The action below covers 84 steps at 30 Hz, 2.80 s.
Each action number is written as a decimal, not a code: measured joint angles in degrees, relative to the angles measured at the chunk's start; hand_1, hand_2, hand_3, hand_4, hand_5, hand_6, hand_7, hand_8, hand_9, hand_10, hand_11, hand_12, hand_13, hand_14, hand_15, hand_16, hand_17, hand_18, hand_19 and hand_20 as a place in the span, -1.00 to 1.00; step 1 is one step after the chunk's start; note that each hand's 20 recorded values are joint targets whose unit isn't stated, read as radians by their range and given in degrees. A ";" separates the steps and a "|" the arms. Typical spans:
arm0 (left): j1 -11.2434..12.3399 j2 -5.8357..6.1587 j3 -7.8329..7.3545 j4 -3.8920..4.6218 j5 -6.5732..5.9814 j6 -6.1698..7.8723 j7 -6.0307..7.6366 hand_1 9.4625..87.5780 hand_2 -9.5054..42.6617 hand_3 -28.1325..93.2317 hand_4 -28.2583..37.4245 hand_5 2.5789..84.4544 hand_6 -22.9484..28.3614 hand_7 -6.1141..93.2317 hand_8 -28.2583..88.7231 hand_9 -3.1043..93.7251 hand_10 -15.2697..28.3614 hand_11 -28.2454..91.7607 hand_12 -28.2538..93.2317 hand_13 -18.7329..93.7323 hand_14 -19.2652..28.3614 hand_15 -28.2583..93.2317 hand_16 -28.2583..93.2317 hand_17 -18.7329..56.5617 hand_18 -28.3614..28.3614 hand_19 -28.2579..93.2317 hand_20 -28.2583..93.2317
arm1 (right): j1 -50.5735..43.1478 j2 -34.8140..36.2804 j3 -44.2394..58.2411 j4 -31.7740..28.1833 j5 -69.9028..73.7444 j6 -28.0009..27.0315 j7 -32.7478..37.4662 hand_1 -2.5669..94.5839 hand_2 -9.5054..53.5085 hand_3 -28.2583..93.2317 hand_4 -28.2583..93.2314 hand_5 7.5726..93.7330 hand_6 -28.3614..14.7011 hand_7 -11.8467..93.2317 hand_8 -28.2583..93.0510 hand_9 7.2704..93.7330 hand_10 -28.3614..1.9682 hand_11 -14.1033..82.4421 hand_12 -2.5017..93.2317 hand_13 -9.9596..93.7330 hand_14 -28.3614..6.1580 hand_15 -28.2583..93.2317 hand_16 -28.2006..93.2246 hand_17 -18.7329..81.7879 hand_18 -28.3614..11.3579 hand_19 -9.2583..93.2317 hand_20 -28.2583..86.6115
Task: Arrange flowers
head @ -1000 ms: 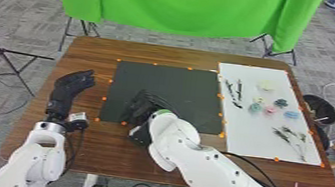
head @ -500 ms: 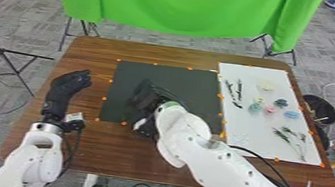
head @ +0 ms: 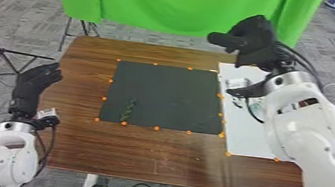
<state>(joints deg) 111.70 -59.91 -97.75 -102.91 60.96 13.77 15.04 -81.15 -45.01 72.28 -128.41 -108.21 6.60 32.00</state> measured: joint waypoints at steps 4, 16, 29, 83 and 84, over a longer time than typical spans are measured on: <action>2.09 -0.04 -1.12 -0.98 -0.08 0.27 -0.02 -0.59 -0.95 0.64 -0.85 0.17 -0.01 -0.50 -0.67 0.06 0.29 -0.20 -0.36 0.02 0.50 -0.10 -0.53 -0.28 0.47 -0.29 -0.17 | -12.01 4.05 11.85 -3.72 -2.11 0.17 0.67 -0.19 -1.00 -0.14 -0.87 0.38 0.01 -0.50 -0.64 0.55 -0.31 -0.48 -0.59 0.96 0.41 0.16 0.04 0.62 -0.13 1.00 0.12; 5.63 -1.52 -2.34 -2.12 0.02 0.60 0.06 -0.56 -0.97 0.64 -0.81 0.17 -0.01 -0.50 -0.67 0.06 0.29 -0.20 -0.36 0.02 0.50 -0.11 -0.53 -0.29 0.48 -0.29 -0.17 | -39.97 4.94 38.95 -3.38 -6.11 -1.88 8.67 -0.30 -1.00 0.42 -0.85 0.38 -0.02 -0.53 -0.64 0.55 -0.31 -0.50 -0.62 0.98 0.43 0.16 0.04 0.64 -0.11 1.00 0.11; 5.86 -3.10 -1.84 -3.02 0.16 0.49 0.85 -0.55 -0.98 0.64 -0.79 0.17 -0.01 -0.50 -0.67 0.06 0.29 -0.20 -0.37 0.02 0.50 -0.10 -0.53 -0.29 0.48 -0.29 -0.17 | -50.19 4.78 38.27 4.09 -5.86 -4.36 11.36 -0.28 -1.00 0.42 -0.85 0.38 -0.02 -0.53 -0.64 0.57 -0.30 -0.49 -0.62 0.98 0.45 0.17 0.05 0.65 -0.10 1.00 0.13; 5.04 -3.98 0.47 -3.11 0.06 -0.45 1.44 -0.54 -0.96 0.63 -0.78 0.17 -0.01 -0.50 -0.67 0.06 0.29 -0.20 -0.37 0.02 0.50 -0.10 -0.53 -0.29 0.48 -0.30 -0.17 | -42.10 6.47 25.10 10.80 0.94 4.73 11.93 0.27 -1.00 0.47 -0.61 0.70 0.10 -0.39 -0.23 1.00 0.17 -0.12 -0.43 1.00 0.65 0.48 -0.14 0.83 0.04 1.00 0.30; 5.04 -3.98 0.47 -3.11 0.05 -0.45 1.44 -0.54 -0.96 0.63 -0.78 0.17 -0.01 -0.50 -0.67 0.06 0.29 -0.20 -0.36 0.02 0.50 -0.11 -0.53 -0.29 0.48 -0.30 -0.17 | -42.41 6.46 25.57 10.52 0.93 5.25 11.64 0.27 -1.00 0.47 -0.60 0.70 0.10 -0.39 -0.23 1.00 0.17 -0.12 -0.43 1.00 0.65 0.48 -0.14 0.83 0.04 1.00 0.30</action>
<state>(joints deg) 116.74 -63.89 -97.28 -106.02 61.01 13.32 16.48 -123.56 -38.55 97.84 -117.89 -107.27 11.84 43.64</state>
